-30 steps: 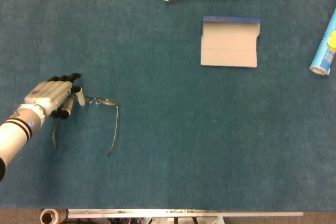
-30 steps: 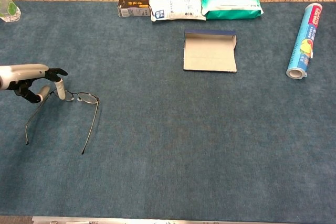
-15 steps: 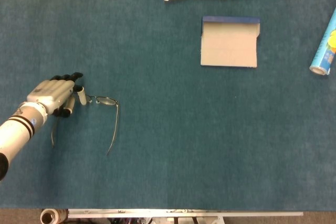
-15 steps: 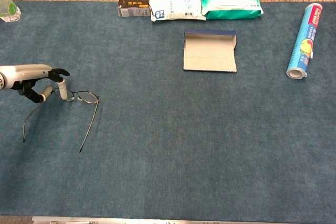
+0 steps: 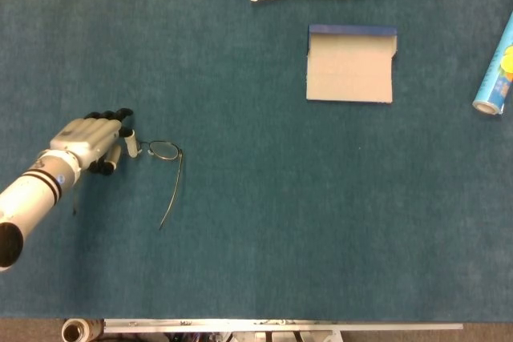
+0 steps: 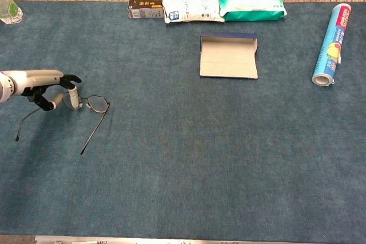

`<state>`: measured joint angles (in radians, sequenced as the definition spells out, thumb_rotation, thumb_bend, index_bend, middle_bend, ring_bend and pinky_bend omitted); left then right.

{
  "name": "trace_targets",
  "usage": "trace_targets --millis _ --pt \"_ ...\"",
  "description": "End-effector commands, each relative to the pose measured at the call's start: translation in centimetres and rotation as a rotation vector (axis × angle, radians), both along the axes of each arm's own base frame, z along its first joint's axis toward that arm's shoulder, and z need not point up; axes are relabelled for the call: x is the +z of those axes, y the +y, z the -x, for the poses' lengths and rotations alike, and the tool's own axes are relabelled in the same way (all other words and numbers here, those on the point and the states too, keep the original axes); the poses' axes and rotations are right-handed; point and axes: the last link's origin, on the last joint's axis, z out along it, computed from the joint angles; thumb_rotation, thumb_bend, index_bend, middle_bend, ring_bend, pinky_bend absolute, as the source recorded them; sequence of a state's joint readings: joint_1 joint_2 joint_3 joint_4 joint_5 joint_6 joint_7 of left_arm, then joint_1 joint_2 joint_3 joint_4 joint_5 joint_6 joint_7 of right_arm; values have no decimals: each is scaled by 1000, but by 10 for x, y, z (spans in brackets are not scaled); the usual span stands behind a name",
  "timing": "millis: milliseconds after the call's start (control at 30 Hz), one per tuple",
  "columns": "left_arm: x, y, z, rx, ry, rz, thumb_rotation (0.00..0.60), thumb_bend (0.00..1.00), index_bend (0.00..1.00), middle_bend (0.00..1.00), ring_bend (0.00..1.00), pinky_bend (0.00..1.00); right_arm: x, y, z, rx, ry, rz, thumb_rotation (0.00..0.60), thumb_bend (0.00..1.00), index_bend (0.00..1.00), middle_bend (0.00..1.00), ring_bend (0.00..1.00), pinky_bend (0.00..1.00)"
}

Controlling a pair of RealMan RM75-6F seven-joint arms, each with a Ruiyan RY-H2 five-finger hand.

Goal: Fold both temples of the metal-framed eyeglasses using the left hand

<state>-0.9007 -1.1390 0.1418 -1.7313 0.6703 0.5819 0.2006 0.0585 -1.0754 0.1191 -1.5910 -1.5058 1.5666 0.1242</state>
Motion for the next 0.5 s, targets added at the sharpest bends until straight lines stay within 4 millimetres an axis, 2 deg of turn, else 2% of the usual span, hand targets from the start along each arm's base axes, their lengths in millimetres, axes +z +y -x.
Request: trace_targets --millis 33,500 --pt "-3 3 -2 -5 4 5 600 788 384 0 0 13 1 0 0 1 -1 2 600 161 607 547 466 517" --pt "-3 5 -26 -91 -39 -29 600 793 377 0 0 14 1 1 -1 4 -5 2 600 161 608 547 466 517"
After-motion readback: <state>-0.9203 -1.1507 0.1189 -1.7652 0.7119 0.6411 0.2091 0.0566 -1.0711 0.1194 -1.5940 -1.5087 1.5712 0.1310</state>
